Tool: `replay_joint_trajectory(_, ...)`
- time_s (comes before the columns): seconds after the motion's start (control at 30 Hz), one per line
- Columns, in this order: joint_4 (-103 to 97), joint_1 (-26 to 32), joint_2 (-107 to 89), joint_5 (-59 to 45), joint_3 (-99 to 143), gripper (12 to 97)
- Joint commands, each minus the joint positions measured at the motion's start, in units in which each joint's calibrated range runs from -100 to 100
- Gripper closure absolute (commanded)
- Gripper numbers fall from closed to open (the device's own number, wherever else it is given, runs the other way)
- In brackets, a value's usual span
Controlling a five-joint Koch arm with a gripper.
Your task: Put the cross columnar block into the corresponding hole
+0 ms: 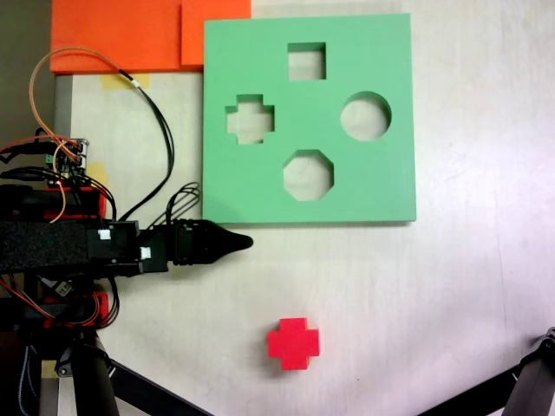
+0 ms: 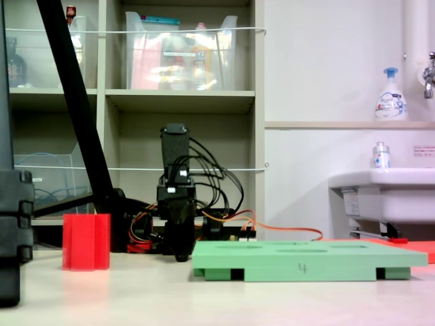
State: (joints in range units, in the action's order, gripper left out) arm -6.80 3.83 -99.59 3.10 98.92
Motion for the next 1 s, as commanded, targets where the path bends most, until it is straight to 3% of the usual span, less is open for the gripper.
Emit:
replay_joint_trajectory(0.0,5.6,-0.5,-0.4,0.2,1.1,60.3)
replay_joint_trajectory(0.77,5.7,-0.5,-0.4,0.2,1.1,61.7)
replay_joint_trajectory(0.97,5.6,-4.1,-0.4,1.0,1.1,57.7)
